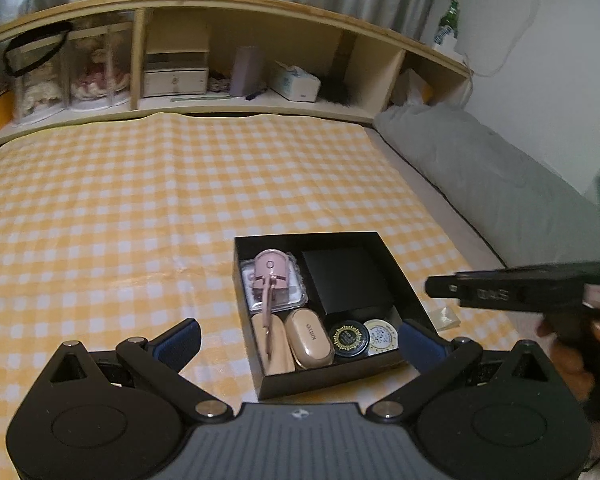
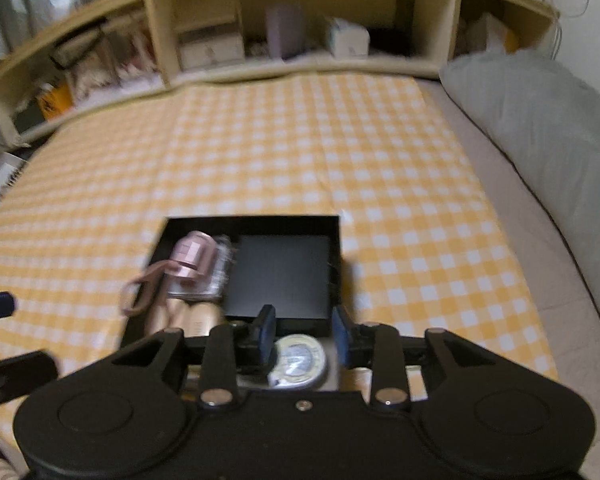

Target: Organize rigid objects

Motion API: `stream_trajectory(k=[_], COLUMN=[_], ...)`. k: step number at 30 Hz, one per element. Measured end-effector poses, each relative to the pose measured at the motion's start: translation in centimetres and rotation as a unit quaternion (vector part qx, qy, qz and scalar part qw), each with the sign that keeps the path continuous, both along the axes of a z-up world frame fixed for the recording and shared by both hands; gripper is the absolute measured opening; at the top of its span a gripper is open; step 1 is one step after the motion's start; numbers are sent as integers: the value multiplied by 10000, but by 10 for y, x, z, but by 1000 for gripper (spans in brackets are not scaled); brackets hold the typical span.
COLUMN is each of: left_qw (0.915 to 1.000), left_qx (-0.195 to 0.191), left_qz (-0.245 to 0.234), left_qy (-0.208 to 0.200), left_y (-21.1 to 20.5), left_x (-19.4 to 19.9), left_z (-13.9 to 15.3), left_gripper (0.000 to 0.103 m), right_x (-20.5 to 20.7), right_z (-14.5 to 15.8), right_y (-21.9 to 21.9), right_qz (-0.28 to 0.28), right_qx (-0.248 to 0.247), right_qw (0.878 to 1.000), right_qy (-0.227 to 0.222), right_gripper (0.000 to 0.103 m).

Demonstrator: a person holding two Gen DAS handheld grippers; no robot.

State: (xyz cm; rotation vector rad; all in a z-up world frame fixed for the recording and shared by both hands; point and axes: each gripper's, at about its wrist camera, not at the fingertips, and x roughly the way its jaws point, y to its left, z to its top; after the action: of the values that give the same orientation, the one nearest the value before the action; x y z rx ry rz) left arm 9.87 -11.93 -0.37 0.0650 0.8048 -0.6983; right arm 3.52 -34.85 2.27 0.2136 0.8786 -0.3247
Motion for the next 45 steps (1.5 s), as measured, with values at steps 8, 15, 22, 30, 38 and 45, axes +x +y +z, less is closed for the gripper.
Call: stream_trajectory(k=[8, 15, 22, 30, 38, 45], left_qw=[9995, 9981, 9948, 9896, 9852, 9843], left_qx=[-244, -149, 102, 261, 374, 402], left_qz=[169, 289, 468, 655, 815, 876], left_qy=[-143, -520, -902, -1252, -1459, -1480], left_y=[29, 42, 52, 61, 68, 72], left_x=[-23, -48, -66, -78, -83, -83], left_z=[10, 13, 12, 13, 12, 11], left_gripper=[103, 103, 103, 103, 103, 103], right_x=[-48, -82, -105, -118, -122, -125], right_z=[33, 37, 35, 32, 27, 24], right_y=[39, 63, 80, 97, 104, 107], right_qz=[-77, -264, -319, -514, -617, -572], right_qx=[-35, -332, -445, -841, -1050, -1054], right_qw=[9980, 9947, 9929, 9871, 9840, 9842], right_qy=[-629, -933, -1052, -1263, -1299, -1306], right_gripper=[58, 70, 83, 99, 103, 103])
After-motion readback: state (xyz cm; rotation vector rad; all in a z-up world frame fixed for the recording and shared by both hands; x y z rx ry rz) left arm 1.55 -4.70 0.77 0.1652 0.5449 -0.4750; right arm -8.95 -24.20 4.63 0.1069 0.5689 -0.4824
